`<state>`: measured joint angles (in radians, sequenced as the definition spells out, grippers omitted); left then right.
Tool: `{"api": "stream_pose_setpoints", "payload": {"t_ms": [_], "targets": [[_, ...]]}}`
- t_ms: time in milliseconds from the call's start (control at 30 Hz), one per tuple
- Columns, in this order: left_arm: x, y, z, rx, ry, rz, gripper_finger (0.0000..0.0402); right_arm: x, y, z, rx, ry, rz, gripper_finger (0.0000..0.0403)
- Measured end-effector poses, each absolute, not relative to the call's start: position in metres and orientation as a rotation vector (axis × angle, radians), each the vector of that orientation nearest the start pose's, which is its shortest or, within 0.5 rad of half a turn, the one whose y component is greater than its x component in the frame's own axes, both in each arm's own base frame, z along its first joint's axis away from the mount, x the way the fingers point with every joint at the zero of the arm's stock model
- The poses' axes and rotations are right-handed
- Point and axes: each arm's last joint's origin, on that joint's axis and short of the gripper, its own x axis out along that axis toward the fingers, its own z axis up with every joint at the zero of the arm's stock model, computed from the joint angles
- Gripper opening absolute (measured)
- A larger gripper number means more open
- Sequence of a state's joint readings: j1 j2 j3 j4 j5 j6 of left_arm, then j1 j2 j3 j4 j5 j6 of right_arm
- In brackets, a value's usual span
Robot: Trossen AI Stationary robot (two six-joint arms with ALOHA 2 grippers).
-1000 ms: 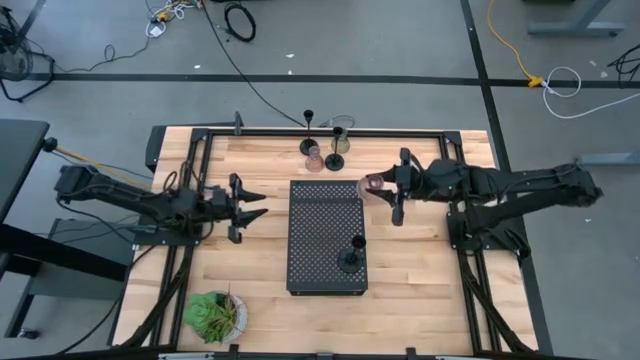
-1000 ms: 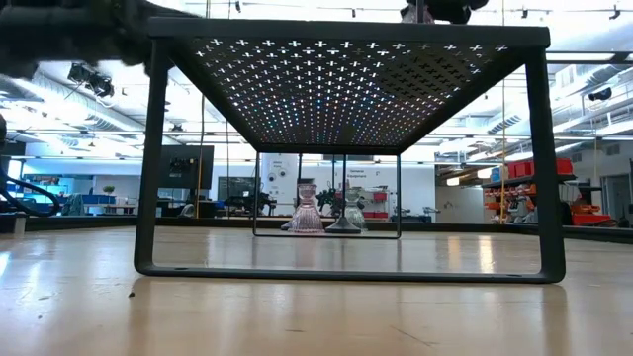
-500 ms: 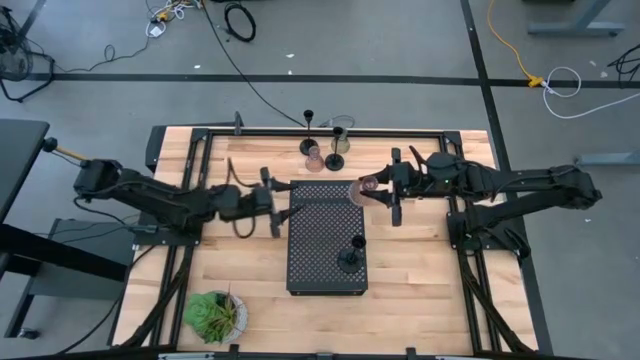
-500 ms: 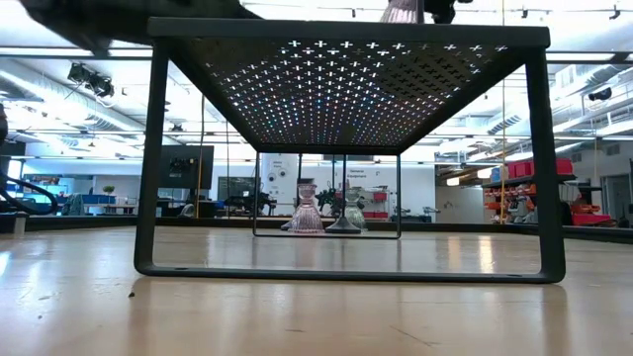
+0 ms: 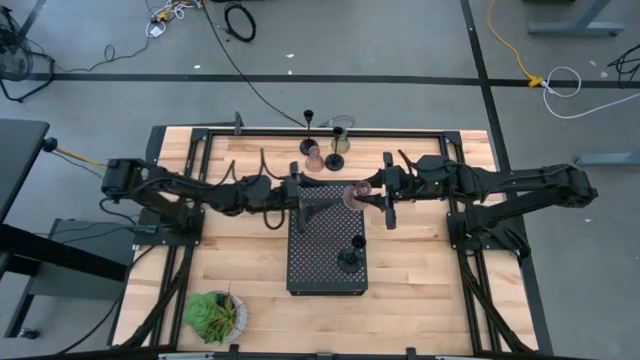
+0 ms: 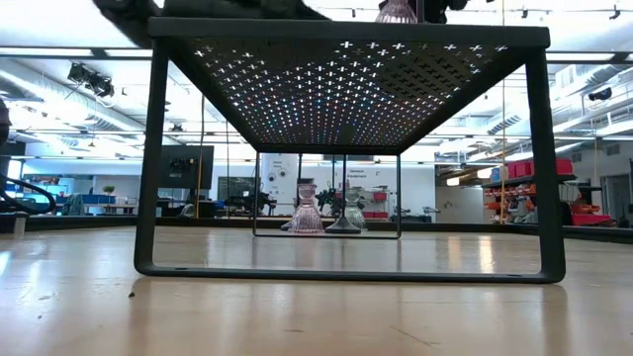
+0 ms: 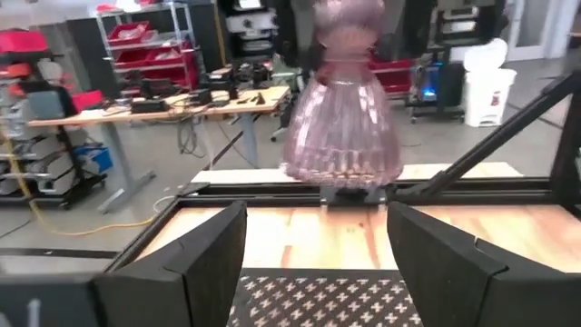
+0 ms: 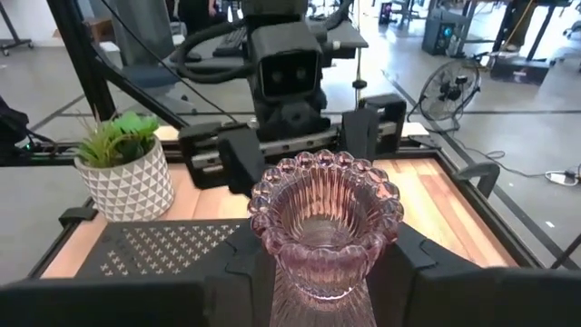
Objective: Pick & Place candle stick holders
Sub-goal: Put the bottom pink glass candle holder on the shelf
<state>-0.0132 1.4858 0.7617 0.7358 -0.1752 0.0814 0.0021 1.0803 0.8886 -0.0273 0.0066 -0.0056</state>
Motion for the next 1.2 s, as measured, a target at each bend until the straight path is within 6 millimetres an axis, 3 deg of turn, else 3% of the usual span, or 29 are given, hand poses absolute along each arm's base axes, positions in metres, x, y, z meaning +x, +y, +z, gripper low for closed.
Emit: {"api": "stream_pose_setpoints", "payload": {"t_ms": [500, 767, 1200], "targets": [[0.362, 0.010, 0.260, 0.011, -0.028, 0.117, 0.0269, 0.243, 0.001, 0.327, -0.007, 0.219, 0.019, 0.0121], [0.364, 0.009, 0.264, -0.015, -0.034, 0.021, 0.0269, 0.243, 0.001, 0.326, -0.007, 0.224, 0.020, 0.0121], [0.363, 0.010, 0.269, -0.023, -0.081, 0.045, 0.0269, 0.245, 0.001, 0.325, -0.014, 0.225, 0.019, 0.0121]]}}
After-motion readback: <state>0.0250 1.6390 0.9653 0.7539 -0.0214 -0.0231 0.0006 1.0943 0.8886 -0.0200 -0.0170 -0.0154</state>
